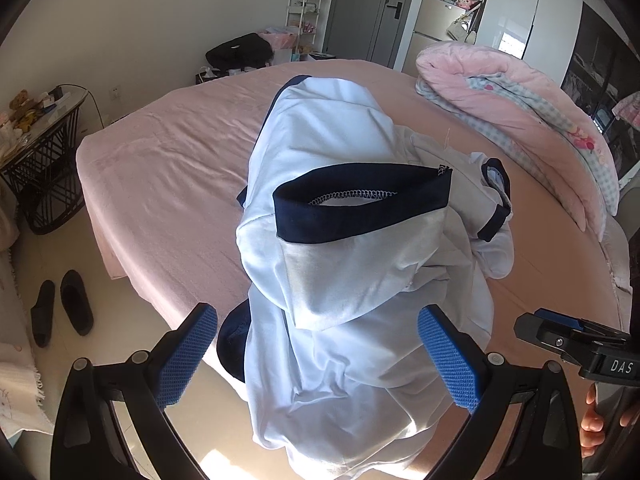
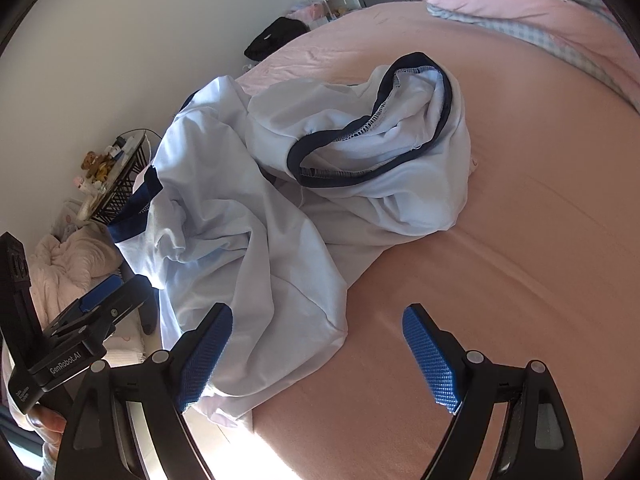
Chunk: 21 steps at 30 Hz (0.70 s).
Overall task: Fold clothes
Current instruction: 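Grasp the white garment's navy-trimmed edge with the left tool while the right tool grasps cloth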
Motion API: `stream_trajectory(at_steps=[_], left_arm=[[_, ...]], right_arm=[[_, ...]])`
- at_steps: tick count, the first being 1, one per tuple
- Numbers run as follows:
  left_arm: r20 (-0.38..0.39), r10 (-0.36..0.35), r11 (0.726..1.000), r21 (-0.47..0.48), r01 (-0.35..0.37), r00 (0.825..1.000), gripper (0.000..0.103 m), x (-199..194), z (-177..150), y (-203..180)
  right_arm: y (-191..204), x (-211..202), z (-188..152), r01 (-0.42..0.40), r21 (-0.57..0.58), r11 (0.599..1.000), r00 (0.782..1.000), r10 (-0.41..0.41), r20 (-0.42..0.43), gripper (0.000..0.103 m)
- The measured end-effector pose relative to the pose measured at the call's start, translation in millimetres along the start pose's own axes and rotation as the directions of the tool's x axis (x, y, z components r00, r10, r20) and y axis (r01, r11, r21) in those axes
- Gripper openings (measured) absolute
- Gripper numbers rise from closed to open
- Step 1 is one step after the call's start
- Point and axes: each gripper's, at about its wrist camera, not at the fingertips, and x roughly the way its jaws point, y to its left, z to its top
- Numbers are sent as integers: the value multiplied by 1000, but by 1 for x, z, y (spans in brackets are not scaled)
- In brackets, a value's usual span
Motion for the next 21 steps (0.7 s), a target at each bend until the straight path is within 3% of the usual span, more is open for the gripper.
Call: stream_trajectory(at_steps=[8,13,16,21], left_arm=[[-4,4,1000,27,-4,1000,96,15,6,-4],[-7,22,996,86,-21,1000,90,25,6,-14],[-8,34,992,123,-33,999,80,31,6,-21],[-9,51,983,175,-48,999,52,39,5,-30]], right_arm=[[3,26,-5,-36,-3,999,998,36,-49,87],[7,40,-12,-20,-26,999,997,17,-78,87],[3,43,-14,-41,10,999,996,41,-78,87],[-2,46,-12,-63,64,996,996,66,-57,87]])
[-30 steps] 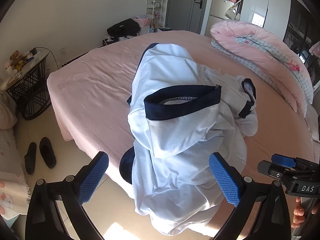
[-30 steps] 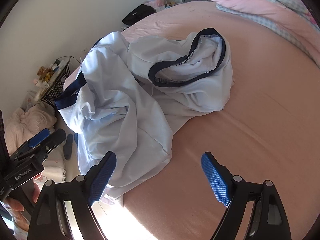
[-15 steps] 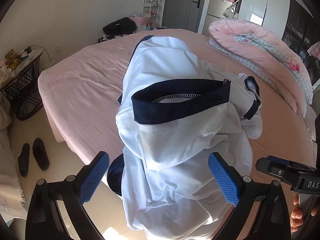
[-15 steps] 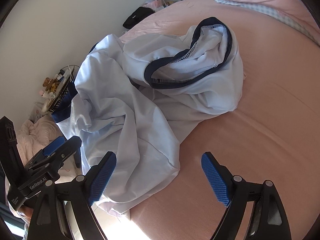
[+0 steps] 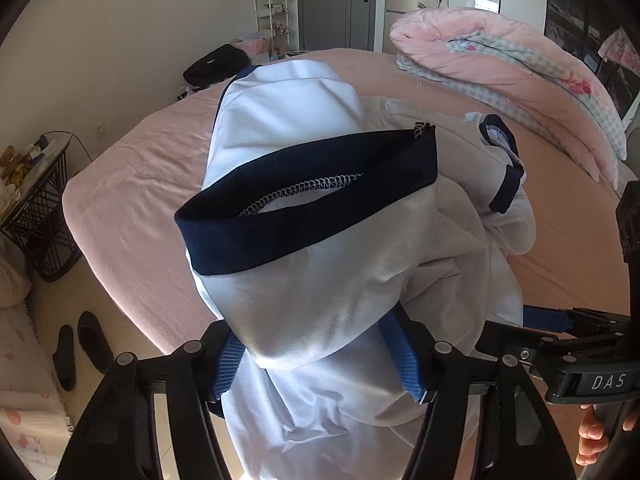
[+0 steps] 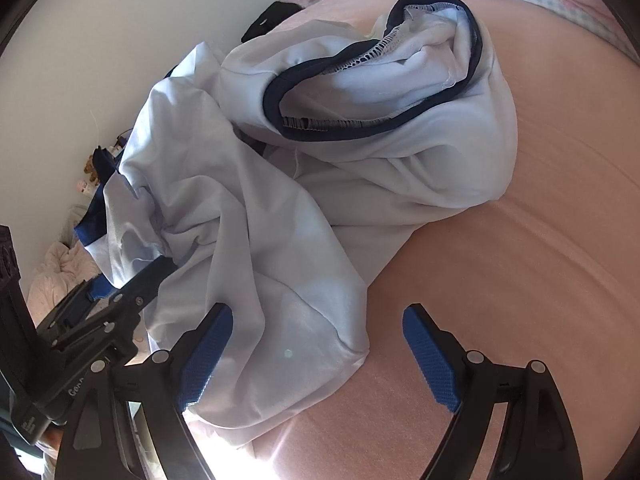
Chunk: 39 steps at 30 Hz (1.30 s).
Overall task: Fold clothes
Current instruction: 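Grasp the white garment's navy-trimmed edge with the left tool while the right tool grasps cloth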
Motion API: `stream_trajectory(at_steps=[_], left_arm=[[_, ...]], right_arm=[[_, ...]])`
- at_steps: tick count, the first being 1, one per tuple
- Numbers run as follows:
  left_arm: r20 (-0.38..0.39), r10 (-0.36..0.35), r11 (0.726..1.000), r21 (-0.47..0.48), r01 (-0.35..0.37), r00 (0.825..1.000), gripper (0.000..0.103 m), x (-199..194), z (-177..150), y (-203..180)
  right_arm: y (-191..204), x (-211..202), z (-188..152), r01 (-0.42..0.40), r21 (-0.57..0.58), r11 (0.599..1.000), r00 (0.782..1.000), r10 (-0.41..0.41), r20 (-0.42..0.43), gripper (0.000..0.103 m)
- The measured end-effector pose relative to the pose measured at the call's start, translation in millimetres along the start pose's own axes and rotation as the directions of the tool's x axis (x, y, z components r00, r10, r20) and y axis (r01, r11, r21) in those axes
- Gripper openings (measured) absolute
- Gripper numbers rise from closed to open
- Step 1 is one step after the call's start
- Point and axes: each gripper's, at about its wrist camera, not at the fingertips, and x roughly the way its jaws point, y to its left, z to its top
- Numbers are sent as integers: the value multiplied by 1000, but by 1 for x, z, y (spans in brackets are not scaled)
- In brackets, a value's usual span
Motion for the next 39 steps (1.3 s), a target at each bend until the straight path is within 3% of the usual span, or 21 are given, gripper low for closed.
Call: stream_trajectory(at_steps=[8,17,18,23,29,33,35,39], left_arm=[[-4,-8,999,-31,8,1000,37,2,0,4],[-2,-2,999,-50,2,1000,36,3,-1,4],[-1,-3,998,-56,3,1000,36,3,-1,4],[-3,-14,993,-116,13,1000,36,5,-2,7],[-8,-1,997,-71,1,1000,36,5,1,0],[16,-1,997,-73,2,1000,34,-5,0,0],[36,-3,998,-64,5,999,26,-11,0,-2],[68,-17,999,-42,20,998,12,-22,3,-7]], right_arm=[[1,9,3,-41,42,998,999,42,-7,87],[-5,22,-5,-78,119,990,996,84,-42,78],[-4,21,-7,-84,114,990,995,89,-45,75],[3,19,-17,-141,136,981,988,149,-45,40],[2,11,-31,-177,172,969,983,184,-22,21],[-5,0,-42,-225,226,948,974,227,17,15],[-5,-6,-47,-244,238,940,969,244,33,13],[8,-23,-55,-222,165,961,975,218,45,13]])
